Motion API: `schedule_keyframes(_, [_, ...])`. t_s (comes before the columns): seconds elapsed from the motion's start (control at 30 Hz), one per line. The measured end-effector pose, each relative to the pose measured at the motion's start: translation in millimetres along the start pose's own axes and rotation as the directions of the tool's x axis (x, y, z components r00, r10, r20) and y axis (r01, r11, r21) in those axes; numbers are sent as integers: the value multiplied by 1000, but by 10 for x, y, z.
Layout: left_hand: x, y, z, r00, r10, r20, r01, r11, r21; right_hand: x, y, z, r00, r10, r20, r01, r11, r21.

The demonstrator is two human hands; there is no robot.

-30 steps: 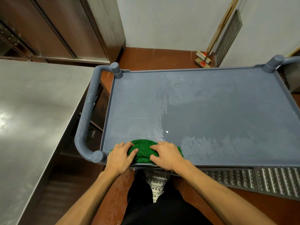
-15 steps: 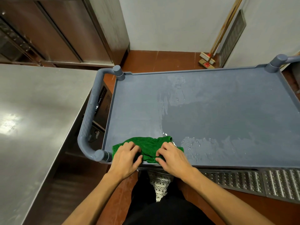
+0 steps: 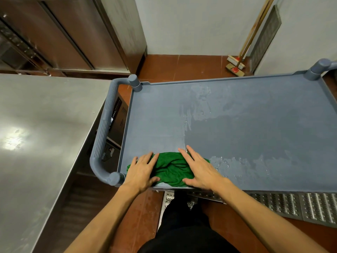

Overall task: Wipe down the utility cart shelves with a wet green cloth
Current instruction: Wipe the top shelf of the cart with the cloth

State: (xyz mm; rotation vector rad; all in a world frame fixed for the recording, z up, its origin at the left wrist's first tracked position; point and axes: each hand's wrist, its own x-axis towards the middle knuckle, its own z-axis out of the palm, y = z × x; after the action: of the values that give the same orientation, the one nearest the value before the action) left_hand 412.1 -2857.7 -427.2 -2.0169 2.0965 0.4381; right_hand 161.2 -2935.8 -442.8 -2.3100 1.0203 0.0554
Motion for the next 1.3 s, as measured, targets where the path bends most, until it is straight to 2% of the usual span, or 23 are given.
schedule_keyframes(0.03, [24, -13, -31, 999, -3, -36, 4, 1000, 16, -4, 39, 1, 996, -39, -82, 41, 999, 23])
schedule_keyframes(0.1, [43, -22, -51, 977, 26, -210, -20, 999, 34, -4, 125, 13, 948, -161, -275, 159, 987, -28])
schedule_keyframes(0.13, [36, -19, -40, 941, 82, -328, -67, 996, 56, -6, 145, 23, 918, -210, -337, 200, 978, -67])
schedule_keyframes(0.2, [12, -1, 7, 883, 245, -401, -207, 969, 136, -3, 159, 61, 882, -279, -381, 242, 960, -143])
schedule_keyframes(0.27, [3, 15, 79, 875, 326, -359, -288, 945, 156, -3, 153, 92, 873, -320, -369, 274, 946, -171])
schedule_keyframes(0.4, [72, 12, 93, 936, 205, -288, -214, 977, 1, 44, 155, 21, 946, -226, -232, 198, 970, -139])
schedule_keyframes(0.5, [122, -63, 57, 964, 160, -212, -167, 986, -14, 95, 96, -19, 976, -188, -114, 162, 965, -207])
schedule_keyframes(0.67, [395, -212, -42, 959, 214, -186, -217, 976, 5, 209, 147, -102, 976, -136, -169, 119, 987, -105])
schedule_keyframes(0.83, [555, -227, -211, 906, 296, -302, -285, 955, 83, 331, 105, -481, 975, -22, -220, 41, 996, 80])
schedule_keyframes(0.9, [617, -180, -338, 922, 235, -309, -244, 970, 11, 412, 65, -724, 978, 73, -195, -31, 977, 211])
schedule_keyframes(0.97, [694, -102, -525, 957, 64, -282, -117, 977, -177, 510, 40, -961, 972, 132, -196, -69, 953, 295])
schedule_keyframes(1.03, [845, -60, -725, 970, -63, -234, -26, 932, -360, 620, 38, -1232, 954, 164, -252, -71, 937, 342])
schedule_keyframes(1.17, [1246, -114, -1248, 977, 30, -211, -128, 873, -471, 824, 72, -1795, 938, 185, -295, -94, 950, 297])
schedule_keyframes(1.3, [1571, -212, -1903, 953, 58, -297, -211, 832, -514, 896, -10, -2322, 931, 132, -340, -58, 974, 217])
